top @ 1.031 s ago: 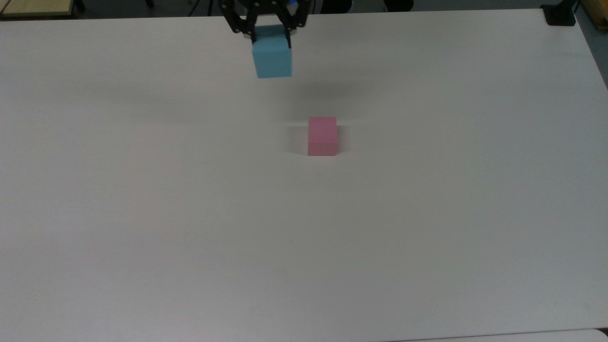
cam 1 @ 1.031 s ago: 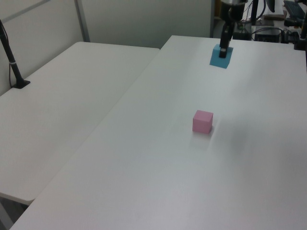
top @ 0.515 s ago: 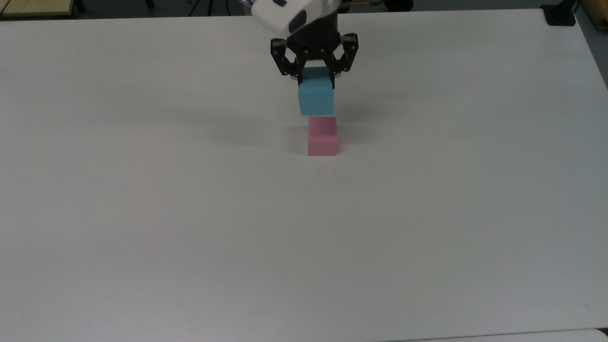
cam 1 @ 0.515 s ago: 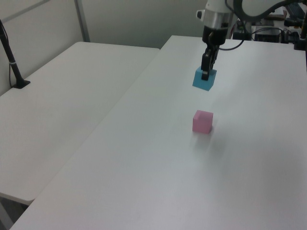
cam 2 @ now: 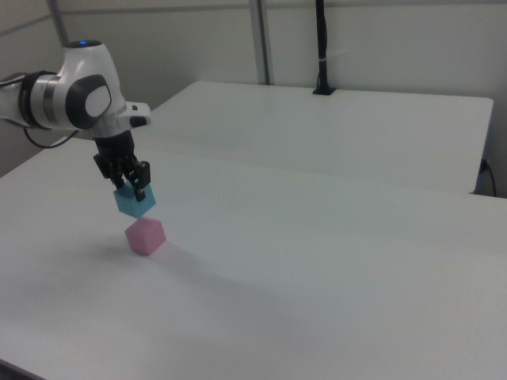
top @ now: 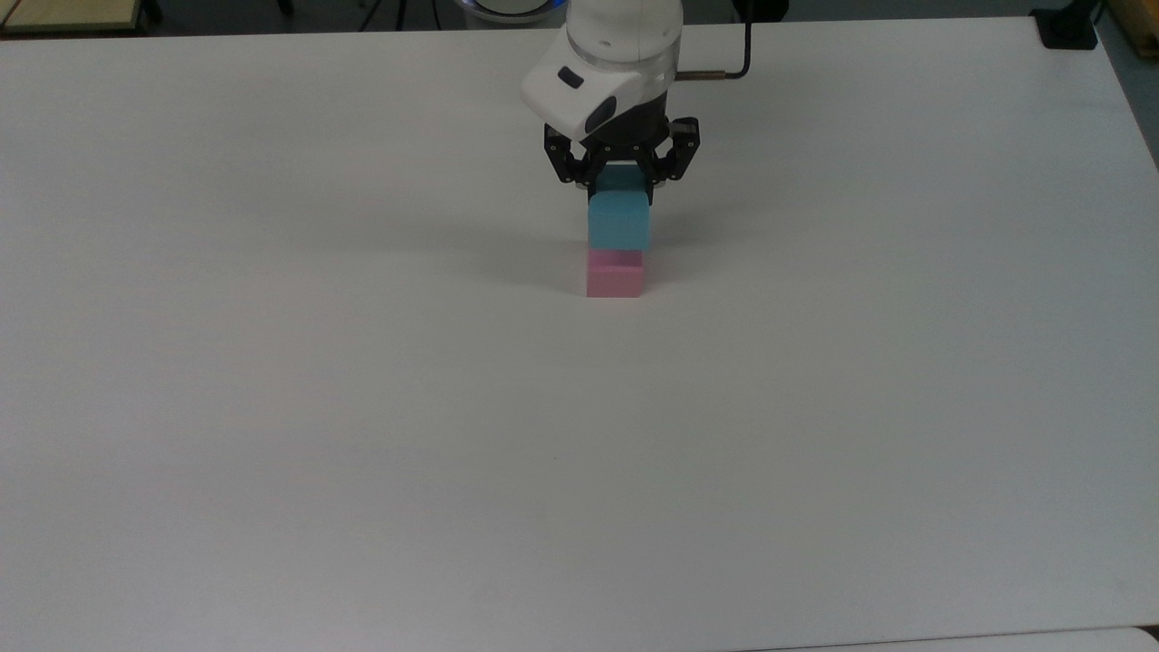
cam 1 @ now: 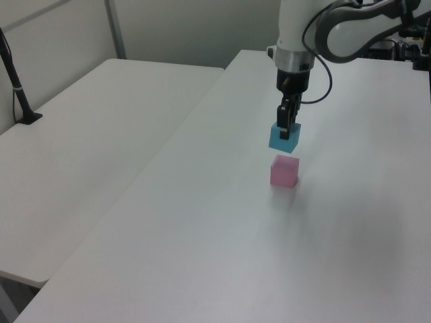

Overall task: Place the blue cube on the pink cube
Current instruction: 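Lower the blue cube onto the pink cube's top face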

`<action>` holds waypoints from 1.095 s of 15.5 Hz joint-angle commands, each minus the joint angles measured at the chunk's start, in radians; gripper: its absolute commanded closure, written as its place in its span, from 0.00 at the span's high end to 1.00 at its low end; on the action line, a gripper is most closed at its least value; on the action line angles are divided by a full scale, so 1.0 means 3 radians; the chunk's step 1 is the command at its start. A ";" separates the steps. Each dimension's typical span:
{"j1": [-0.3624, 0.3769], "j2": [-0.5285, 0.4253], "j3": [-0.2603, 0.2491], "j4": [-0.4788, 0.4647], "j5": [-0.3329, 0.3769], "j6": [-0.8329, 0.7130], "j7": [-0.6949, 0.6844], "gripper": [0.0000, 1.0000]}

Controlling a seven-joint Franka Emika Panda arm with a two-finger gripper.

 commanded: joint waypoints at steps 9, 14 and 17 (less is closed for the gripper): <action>0.0094 0.0017 -0.0023 -0.0336 -0.0346 0.0187 0.0120 0.38; 0.0104 0.0017 -0.0023 -0.0285 -0.0346 0.0187 0.0212 0.37; 0.0130 0.0017 -0.0023 -0.0285 -0.0336 0.0187 0.0222 0.59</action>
